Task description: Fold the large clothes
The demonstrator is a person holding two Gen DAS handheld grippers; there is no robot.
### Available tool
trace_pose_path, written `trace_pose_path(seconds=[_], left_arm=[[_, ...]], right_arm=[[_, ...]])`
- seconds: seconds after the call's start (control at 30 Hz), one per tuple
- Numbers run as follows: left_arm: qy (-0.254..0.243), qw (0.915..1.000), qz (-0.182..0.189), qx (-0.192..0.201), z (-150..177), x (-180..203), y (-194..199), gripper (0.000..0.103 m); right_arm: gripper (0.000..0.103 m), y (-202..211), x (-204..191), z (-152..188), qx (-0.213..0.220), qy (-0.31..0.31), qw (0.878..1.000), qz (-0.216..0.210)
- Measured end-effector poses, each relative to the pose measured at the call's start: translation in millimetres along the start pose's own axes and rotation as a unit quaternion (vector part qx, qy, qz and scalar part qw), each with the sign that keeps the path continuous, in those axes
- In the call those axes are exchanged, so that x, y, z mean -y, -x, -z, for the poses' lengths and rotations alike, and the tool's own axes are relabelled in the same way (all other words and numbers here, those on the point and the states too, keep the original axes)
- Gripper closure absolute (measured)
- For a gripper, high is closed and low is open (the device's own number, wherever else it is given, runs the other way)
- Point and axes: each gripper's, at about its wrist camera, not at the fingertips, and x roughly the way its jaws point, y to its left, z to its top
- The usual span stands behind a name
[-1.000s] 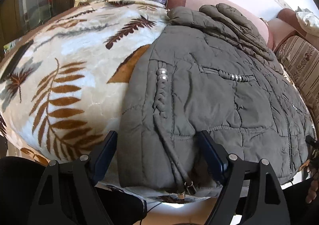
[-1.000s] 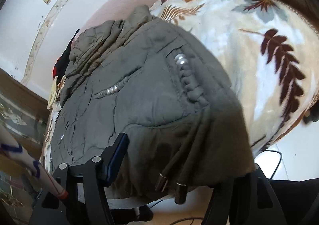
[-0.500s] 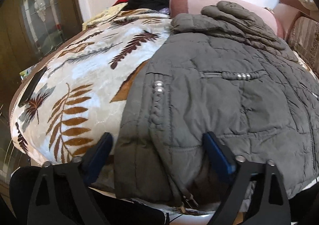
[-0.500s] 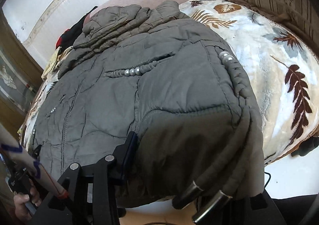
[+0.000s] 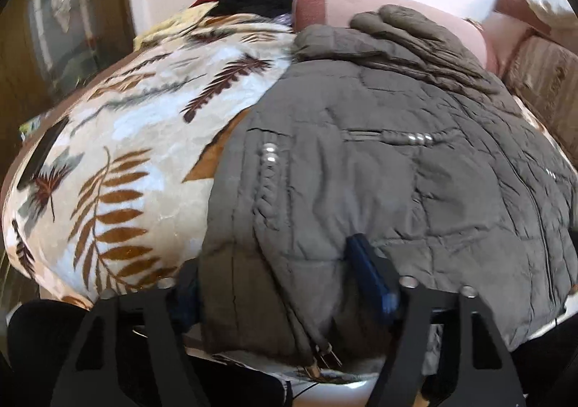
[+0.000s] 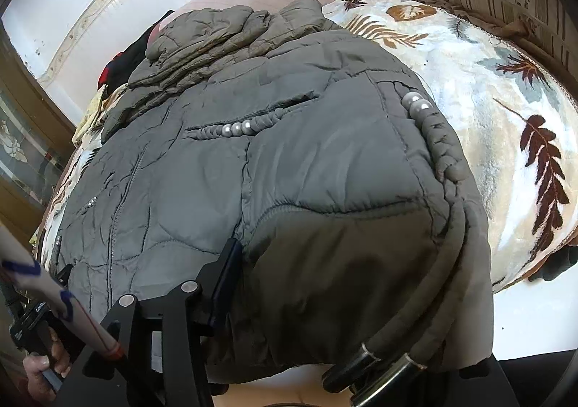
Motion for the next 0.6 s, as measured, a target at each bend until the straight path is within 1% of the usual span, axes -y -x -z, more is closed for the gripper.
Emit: trace_pose_path(seconds=[0.07,0.13,0.17,0.2,0.23,0.27,0.3,0.33,0.37,0.4,0.43,0.5,0.57,0.6], left_arm=[[0.007,0.9999,0.014,0.002,0.5,-1.6,6.1,0.057],[0.024,0.9994,0.025,0.005,0.5,-8.6,9.2,0.067],[0.034,0.9989,0.032,0.003,0.4,-12.4,9.4,0.067],[0.053,0.9976,0.043,-0.004,0.7,-19.1,8.2,0.067],[0.062,0.9971,0.043,-0.010,1.0,-22.1,6.1,0.059],[0.068,0.9970,0.035,-0.015,2.4,-24.9,3.8,0.051],[0.071,0.9968,0.032,-0.017,3.9,-27.0,3.2,0.048],[0.082,0.9958,0.034,-0.022,4.7,-30.7,2.3,0.042],[0.096,0.9945,0.034,-0.027,6.1,-35.4,2.3,0.033],[0.106,0.9933,0.035,-0.030,8.0,-38.9,2.0,0.032],[0.129,0.9892,0.057,-0.043,12.3,-44.6,-0.8,0.032],[0.145,0.9846,0.081,-0.054,17.4,-46.4,-2.4,0.032],[0.124,0.9852,0.107,-0.051,18.9,-34.6,1.8,0.035],[0.114,0.9858,0.113,-0.049,18.8,-28.8,3.6,0.043]], right_arm=[[0.045,0.5,1.1,0.0,0.000,0.001,1.000,-0.001],[0.046,2.3,1.7,-0.3,0.002,0.001,1.000,-0.004],[0.047,3.2,1.9,-0.1,0.004,0.001,1.000,-0.005],[0.048,4.0,1.7,0.2,0.006,0.002,1.000,-0.007],[0.048,4.0,1.7,0.3,0.005,0.003,1.000,-0.007],[0.048,3.7,2.2,0.4,0.005,0.002,1.000,-0.008],[0.048,3.0,3.0,0.1,0.003,0.000,1.000,-0.009],[0.047,2.7,3.7,-0.1,0.002,-0.002,1.000,-0.010],[0.047,2.3,4.1,-0.3,0.001,-0.004,1.000,-0.011],[0.046,1.7,4.2,-0.6,0.000,-0.004,1.000,-0.012],[0.045,1.3,4.5,-0.9,-0.001,-0.006,1.000,-0.012],[0.045,0.8,4.8,-1.4,-0.002,-0.009,1.000,-0.014],[0.044,-0.1,4.8,-2.0,-0.002,-0.012,1.000,-0.015],[0.043,-0.3,4.5,-2.1,-0.002,-0.013,1.000,-0.015]])
